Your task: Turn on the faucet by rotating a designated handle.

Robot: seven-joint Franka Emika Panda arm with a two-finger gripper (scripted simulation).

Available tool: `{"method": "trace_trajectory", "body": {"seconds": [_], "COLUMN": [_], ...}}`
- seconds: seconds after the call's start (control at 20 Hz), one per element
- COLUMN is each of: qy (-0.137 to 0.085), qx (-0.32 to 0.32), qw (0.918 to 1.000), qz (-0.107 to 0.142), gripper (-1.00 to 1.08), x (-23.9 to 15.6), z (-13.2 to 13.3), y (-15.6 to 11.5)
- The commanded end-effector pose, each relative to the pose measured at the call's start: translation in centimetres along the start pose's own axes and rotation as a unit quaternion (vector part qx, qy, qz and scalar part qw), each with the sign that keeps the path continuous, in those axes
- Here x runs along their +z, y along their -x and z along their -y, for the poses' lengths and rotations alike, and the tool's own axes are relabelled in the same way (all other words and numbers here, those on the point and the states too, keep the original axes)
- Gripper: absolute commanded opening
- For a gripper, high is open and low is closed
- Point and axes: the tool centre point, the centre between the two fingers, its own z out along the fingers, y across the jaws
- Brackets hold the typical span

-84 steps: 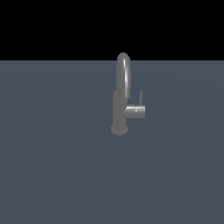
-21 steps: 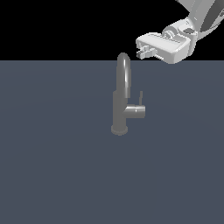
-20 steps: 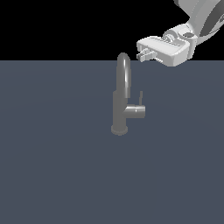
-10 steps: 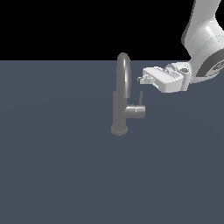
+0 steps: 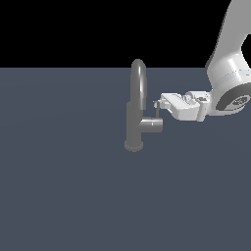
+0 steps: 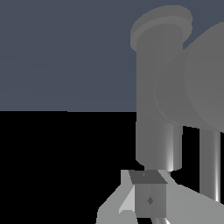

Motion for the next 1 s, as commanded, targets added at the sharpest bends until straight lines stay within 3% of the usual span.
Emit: {"method": "trace_trajectory", "body": {"seconds": [0.0, 0.3, 0.95], "qy": [-0.006, -0.006, -0.006], "qx": [0.005, 0.006, 0.006], "qw": [1.0, 0.9999, 0.9999], "qz": [0.006, 0.006, 0.006], "gripper": [-1.0, -1.0, -1.0], "x": [0.1, 0.1, 0.2], "z": [0.0, 0.0, -3.4], "y": [-0.4, -0.5, 0.3]}}
